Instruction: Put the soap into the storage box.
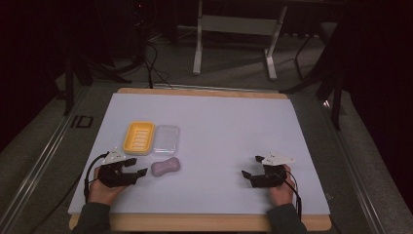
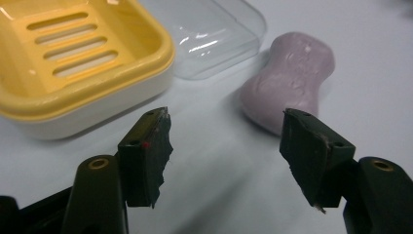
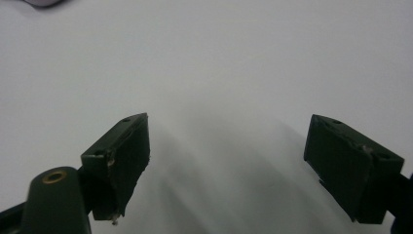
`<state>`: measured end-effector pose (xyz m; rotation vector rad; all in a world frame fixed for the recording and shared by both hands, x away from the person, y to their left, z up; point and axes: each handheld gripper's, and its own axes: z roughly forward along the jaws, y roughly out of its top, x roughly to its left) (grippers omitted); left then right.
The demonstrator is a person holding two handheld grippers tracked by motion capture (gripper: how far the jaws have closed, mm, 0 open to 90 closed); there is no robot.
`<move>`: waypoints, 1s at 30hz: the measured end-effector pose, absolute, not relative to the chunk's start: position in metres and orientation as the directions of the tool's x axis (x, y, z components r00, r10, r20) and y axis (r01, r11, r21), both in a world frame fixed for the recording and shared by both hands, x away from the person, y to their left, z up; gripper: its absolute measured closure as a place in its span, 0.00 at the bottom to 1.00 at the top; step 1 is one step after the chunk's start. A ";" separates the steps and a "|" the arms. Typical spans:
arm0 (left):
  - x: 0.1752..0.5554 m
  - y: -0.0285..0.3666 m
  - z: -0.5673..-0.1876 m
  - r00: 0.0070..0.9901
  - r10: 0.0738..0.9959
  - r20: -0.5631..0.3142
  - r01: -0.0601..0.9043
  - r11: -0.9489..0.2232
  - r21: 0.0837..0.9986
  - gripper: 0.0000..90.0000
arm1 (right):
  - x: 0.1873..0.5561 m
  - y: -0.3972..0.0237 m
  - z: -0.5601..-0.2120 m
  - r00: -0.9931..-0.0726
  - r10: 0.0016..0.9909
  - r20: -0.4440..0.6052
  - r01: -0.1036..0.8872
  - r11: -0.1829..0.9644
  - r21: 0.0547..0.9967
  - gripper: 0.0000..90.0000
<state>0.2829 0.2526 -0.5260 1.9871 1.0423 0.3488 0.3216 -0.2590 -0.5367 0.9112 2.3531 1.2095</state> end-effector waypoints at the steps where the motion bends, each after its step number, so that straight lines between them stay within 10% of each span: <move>1: 0.283 0.253 -0.526 0.615 0.778 -0.130 0.543 -0.298 0.785 0.44 | 0.322 -0.259 -0.537 -0.735 0.678 -0.010 0.386 0.432 0.815 0.18; 30: 0.321 0.190 -0.515 0.780 0.615 -0.112 0.494 -0.497 0.713 0.40 | 0.321 -0.257 -0.537 -0.734 0.678 -0.026 0.387 0.450 0.805 0.18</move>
